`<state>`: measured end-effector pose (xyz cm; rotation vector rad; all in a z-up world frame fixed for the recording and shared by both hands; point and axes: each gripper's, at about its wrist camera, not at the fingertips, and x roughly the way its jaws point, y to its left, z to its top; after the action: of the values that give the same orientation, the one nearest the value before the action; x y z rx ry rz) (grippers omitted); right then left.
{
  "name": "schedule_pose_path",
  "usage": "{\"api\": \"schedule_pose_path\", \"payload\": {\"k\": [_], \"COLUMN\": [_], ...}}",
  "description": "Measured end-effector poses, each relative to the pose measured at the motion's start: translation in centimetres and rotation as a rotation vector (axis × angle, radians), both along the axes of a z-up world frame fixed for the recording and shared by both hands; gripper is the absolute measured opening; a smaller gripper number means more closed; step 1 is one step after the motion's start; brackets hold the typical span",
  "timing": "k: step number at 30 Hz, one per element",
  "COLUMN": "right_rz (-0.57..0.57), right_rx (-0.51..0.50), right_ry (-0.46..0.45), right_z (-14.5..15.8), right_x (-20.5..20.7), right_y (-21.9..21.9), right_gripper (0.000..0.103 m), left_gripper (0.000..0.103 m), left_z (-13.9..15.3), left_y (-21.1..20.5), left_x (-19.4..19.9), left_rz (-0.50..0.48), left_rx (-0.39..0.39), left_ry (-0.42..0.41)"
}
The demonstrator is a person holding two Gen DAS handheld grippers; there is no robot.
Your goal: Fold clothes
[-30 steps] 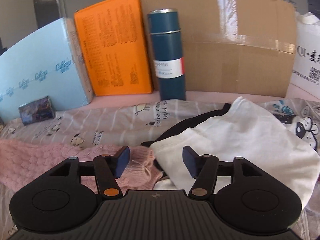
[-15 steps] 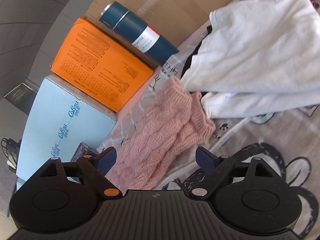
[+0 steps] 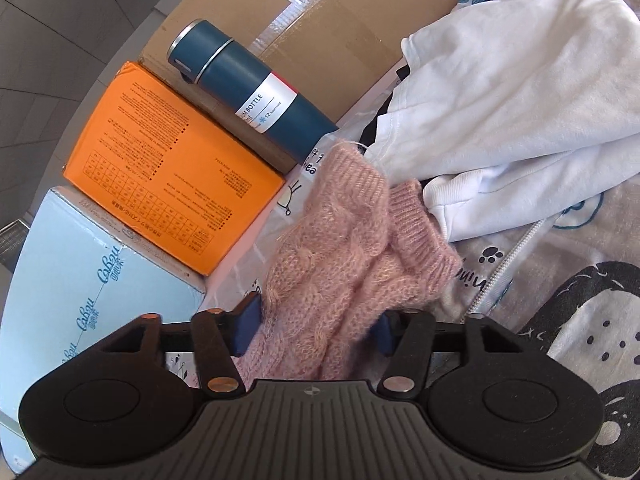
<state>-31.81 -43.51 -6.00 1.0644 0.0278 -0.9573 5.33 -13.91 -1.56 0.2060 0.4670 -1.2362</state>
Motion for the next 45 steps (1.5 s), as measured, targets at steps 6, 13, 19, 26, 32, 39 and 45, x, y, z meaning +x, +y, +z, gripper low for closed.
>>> {"api": "schedule_pose_path", "payload": {"k": [6,13,19,26,32,39,45], "right_rz": [0.015,-0.022,-0.094,-0.206,-0.253,-0.361,-0.334], "right_rx": [-0.076,-0.192,-0.226,-0.146,-0.045,-0.095,-0.193], "right_ry": [-0.027,-0.045,-0.081,0.0,0.081,0.125,0.159], "right_z": [0.6,2.8,4.3,3.7,0.6,0.4,1.4], "right_x": [-0.7,-2.1,-4.7,-7.7,-9.0,-10.0,-9.0], "right_y": [0.9,4.1,7.5,7.8,6.5,6.6,7.1], "right_gripper": [0.02,0.018,0.015,0.015,0.026,0.057,0.015], "left_gripper": [0.095,0.095,0.095,0.095,0.095,0.095,0.095], "left_z": [0.0,0.1,0.3,0.6,0.6,0.5,0.4], "left_y": [0.0,0.1,0.4,0.5,0.5,0.6,0.7], "left_x": [0.0,0.1,0.0,-0.5,-0.4,0.1,0.6], "left_rz": [-0.001,-0.005,-0.024,-0.053,-0.048,0.001,0.036], "left_rx": [0.0,-0.008,-0.031,-0.046,-0.042,-0.025,-0.015], "left_ry": [0.002,0.005,0.005,0.0,-0.003,-0.008,-0.004]}}
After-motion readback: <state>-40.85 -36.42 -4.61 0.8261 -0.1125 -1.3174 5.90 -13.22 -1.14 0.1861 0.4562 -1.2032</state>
